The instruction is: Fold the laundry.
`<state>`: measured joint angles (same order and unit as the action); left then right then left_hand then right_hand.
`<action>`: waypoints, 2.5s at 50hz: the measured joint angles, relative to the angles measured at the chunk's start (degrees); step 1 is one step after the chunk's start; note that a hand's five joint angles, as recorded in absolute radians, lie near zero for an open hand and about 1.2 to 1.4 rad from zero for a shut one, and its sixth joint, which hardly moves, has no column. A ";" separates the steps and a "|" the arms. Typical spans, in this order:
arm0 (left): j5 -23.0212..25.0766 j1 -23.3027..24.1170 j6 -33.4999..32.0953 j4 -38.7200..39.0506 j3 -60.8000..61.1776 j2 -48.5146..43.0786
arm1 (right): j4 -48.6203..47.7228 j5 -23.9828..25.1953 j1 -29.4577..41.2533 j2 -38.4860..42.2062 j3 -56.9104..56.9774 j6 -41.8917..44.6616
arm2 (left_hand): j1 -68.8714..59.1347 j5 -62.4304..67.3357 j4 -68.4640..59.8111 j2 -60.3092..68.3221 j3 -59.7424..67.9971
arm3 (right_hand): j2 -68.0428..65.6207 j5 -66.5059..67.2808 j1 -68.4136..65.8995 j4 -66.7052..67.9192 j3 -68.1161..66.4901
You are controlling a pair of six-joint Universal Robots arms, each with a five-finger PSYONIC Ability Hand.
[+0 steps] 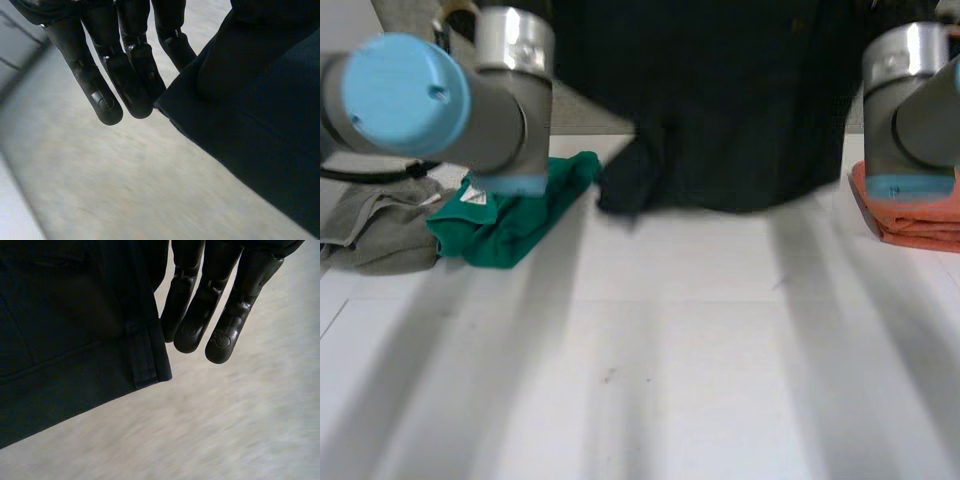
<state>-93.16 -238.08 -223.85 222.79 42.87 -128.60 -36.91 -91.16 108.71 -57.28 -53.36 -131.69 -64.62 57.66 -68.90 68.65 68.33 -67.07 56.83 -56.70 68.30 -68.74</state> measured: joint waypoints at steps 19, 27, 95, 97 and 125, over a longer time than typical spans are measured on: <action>-1.02 0.86 6.18 -3.14 31.14 6.43 | 7.08 0.01 3.07 1.41 -16.27 -0.13 | 0.00 0.24 0.00 0.01 0.00 | 0.00 0.00 0.00 0.00 0.00; -1.17 2.32 6.30 -10.98 46.09 10.58 | 14.44 0.45 3.13 0.58 -26.87 1.03 | 0.00 0.24 0.00 0.11 0.13 | 0.00 0.00 0.00 0.00 0.00; 3.53 3.62 -8.63 -8.44 -2.79 -26.92 | 9.55 -3.52 -1.12 11.48 -18.86 9.49 | 50.09 -48.34 50.17 -49.56 -48.70 | 53.91 -52.54 44.97 -54.55 55.81; 3.71 3.79 -8.26 -7.99 -1.69 -26.61 | 8.89 -3.63 -1.15 11.19 -19.29 9.03 | 53.57 -54.04 55.93 -55.62 -54.82 | 54.34 -52.99 44.99 -54.75 56.53; 2.72 4.89 5.13 -2.65 40.93 3.63 | 37.93 10.38 -11.90 -8.31 -41.21 -23.51 | 53.58 -55.07 57.20 -57.05 -56.22 | 40.33 -40.36 33.11 -41.54 41.83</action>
<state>-90.44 -233.20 -218.72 220.14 83.80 -124.97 1.03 -80.78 96.81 -65.59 -94.57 -155.20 -11.04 2.60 -11.70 11.60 12.10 -26.74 16.47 -23.59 26.76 -26.90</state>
